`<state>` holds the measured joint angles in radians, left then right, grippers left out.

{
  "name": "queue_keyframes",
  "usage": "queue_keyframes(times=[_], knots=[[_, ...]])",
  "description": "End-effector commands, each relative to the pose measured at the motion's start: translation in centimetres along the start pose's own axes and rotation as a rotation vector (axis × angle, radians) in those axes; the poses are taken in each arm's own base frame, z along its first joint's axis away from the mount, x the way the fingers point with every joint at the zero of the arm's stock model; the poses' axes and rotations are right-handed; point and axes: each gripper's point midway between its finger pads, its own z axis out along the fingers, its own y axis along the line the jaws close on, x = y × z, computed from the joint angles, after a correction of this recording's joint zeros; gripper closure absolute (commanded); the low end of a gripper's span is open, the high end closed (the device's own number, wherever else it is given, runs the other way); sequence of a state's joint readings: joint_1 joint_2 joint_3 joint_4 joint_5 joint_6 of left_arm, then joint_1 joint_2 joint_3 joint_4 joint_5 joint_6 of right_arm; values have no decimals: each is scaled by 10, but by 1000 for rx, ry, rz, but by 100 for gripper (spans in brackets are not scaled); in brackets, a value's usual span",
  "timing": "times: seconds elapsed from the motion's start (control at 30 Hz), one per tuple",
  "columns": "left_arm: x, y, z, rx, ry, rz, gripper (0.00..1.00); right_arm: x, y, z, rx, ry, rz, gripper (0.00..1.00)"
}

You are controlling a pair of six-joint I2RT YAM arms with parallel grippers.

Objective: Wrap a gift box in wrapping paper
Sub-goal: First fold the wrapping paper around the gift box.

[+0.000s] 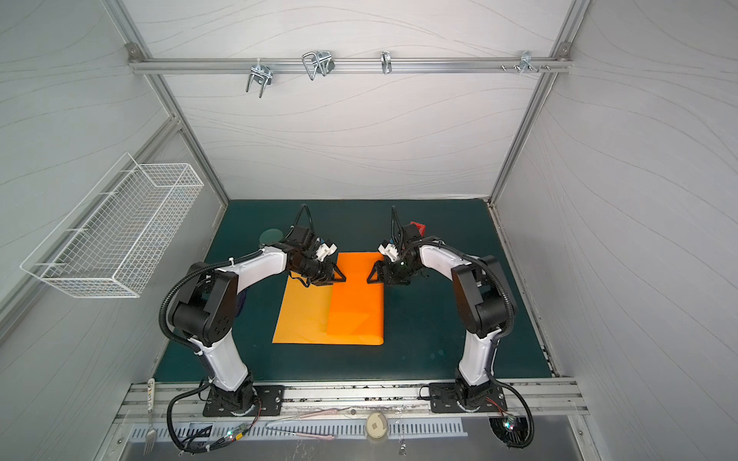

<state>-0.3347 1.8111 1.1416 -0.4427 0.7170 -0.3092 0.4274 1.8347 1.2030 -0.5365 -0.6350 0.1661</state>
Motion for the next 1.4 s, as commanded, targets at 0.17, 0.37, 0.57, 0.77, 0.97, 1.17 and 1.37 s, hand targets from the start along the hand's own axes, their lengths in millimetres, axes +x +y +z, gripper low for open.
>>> queue_keyframes(times=[0.17,0.37,0.57,0.77,0.97,1.17,1.37], knots=[[11,34,10,-117,9,-27,72,3,21,3,-48,-17,50,15],[11,34,10,-119,10,-30,72,4,23,12,-57,-3,71,23],[8,29,6,-105,-3,-27,63,7,14,22,-19,11,86,26],[4,25,-1,-84,-14,-34,56,12,3,30,17,31,101,25],[5,21,-5,-70,-15,-30,52,14,-9,38,49,53,111,21],[3,11,-12,-48,-23,-4,45,9,-18,29,61,30,101,20],[6,8,-15,-37,-21,0,38,9,-15,26,52,20,65,20]])
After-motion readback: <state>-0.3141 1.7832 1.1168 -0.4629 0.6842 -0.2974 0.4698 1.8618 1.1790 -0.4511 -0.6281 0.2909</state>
